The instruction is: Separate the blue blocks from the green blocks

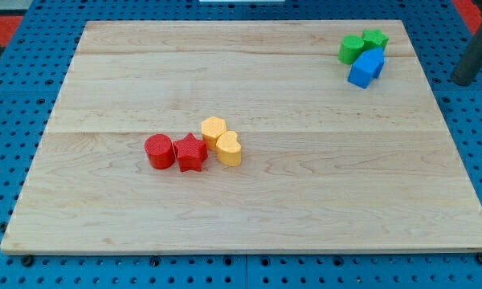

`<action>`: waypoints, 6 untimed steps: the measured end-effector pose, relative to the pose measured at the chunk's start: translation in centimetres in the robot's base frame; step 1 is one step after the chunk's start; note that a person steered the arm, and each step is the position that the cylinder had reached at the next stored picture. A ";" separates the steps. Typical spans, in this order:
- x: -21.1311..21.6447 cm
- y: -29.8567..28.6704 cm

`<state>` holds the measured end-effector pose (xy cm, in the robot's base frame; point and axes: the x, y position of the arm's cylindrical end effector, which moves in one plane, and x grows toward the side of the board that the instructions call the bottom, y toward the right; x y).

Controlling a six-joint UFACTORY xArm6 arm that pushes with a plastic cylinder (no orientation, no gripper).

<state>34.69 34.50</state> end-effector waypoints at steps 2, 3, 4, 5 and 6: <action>-3.5 -2.8; -4.1 -5.9; -3.2 -10.7; -1.9 -15.3; -2.0 -12.3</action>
